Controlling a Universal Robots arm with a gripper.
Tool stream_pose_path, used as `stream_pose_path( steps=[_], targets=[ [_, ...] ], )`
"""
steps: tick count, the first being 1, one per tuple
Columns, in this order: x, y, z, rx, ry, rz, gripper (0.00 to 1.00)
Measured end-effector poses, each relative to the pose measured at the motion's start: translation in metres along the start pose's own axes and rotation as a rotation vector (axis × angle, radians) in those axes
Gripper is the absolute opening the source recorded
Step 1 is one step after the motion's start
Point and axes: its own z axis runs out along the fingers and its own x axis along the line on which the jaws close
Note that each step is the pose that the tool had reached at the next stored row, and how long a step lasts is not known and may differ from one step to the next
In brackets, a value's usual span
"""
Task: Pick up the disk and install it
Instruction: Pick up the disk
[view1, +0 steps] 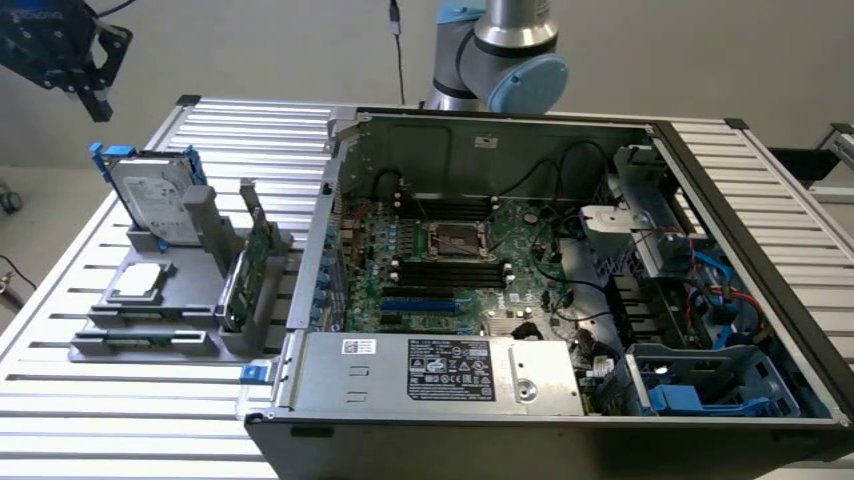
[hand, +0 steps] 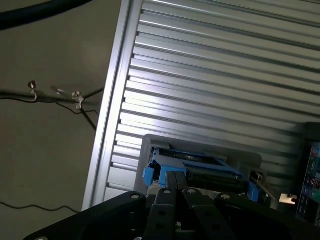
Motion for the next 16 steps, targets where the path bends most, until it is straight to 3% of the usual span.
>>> stream_pose_path(
  steps=[16],
  targets=[
    [0.0, 0.0, 0.0, -0.0003, 0.0019, -0.039, 0.11]
  ],
)
